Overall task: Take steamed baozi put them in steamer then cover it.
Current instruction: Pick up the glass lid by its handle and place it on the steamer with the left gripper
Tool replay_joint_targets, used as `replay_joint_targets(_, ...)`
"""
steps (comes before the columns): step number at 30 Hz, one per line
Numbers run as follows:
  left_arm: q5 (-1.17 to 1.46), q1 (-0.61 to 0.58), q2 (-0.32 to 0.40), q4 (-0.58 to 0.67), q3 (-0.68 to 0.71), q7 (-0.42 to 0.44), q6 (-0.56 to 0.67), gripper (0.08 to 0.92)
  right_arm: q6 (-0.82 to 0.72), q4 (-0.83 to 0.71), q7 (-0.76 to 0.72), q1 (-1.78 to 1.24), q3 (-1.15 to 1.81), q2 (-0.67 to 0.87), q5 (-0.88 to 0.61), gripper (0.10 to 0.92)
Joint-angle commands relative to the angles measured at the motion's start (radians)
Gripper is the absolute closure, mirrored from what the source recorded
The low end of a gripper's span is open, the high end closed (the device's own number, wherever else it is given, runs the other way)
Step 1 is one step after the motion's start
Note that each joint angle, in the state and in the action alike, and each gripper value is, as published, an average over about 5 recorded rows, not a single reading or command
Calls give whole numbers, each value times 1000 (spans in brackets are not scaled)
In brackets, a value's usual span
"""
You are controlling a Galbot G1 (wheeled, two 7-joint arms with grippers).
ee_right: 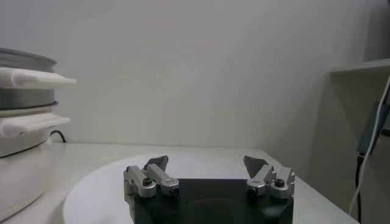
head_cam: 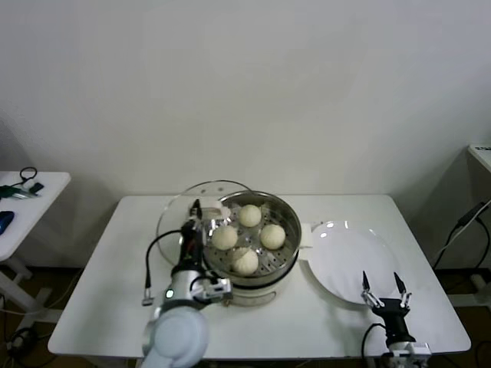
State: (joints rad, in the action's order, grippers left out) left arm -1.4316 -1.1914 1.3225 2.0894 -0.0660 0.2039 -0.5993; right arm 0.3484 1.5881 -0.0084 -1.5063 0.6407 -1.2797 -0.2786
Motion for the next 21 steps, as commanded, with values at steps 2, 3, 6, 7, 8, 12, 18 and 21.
replay_joint_targets(2,-148,69,131,-92,153,102,-42,867,8,-3,0,-2,8,8,-10,203)
replay_joint_targets(3,-157,71,140,-100,157,107,-44,867,10,-4,1,-3,10,9,-14,203)
replay_joint_targets(6,-177,79,167,-122,167,114,-48,867,14,-8,1,-3,13,12,-20,203)
replay_joint_targets(7,-181,82,173,-128,170,115,-48,867,16,-9,1,-2,14,13,-21,203)
replay_joint_targets(8,-184,85,179,-135,172,114,-49,867,18,-11,2,-3,15,13,-22,203)
replay_joint_targets(12,-193,91,198,-158,178,105,-49,867,22,-14,3,-3,17,12,-22,203)
replay_joint_targets(18,-203,88,213,-183,187,83,-43,867,28,-15,4,-5,19,11,-23,203)
replay_joint_targets(21,-209,88,211,-197,184,70,-40,867,31,-15,5,-7,20,10,-22,203)
